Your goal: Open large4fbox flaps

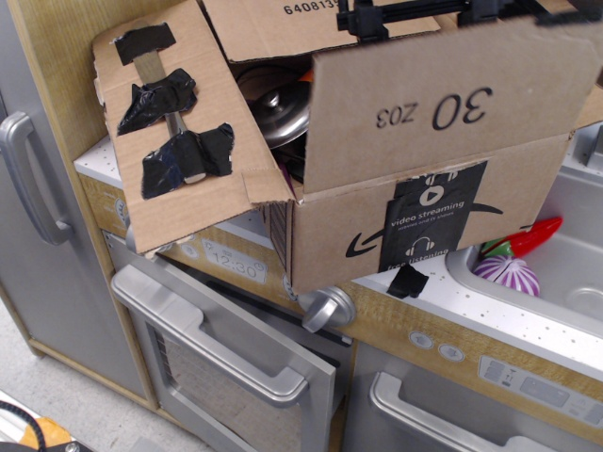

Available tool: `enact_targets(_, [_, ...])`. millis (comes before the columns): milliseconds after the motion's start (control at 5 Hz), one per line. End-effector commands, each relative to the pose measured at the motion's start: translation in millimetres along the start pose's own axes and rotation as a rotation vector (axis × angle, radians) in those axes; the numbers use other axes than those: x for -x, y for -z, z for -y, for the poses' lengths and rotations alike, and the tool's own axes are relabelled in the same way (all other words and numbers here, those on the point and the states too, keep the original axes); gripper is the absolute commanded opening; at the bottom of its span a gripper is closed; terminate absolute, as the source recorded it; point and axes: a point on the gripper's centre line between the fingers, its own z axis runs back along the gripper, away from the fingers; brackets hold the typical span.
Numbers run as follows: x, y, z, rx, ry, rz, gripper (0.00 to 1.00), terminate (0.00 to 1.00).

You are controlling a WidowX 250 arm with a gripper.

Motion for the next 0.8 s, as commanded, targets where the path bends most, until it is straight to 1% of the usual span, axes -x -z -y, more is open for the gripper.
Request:
enact_targets(0, [35.7,6.7,14.0,0.006,0.005,0.167,1.00,0.00])
enact_targets(200, [46.2,25.7,17.8,-0.011,0.015,0.231,1.00,0.00])
enact_targets(400, [53.7,47.6,23.3,-0.087,0.040,0.335,1.00,0.00])
enact_targets(600, [54.7,63.3,22.0,-0.203,0.085,0.465,1.00,0.00])
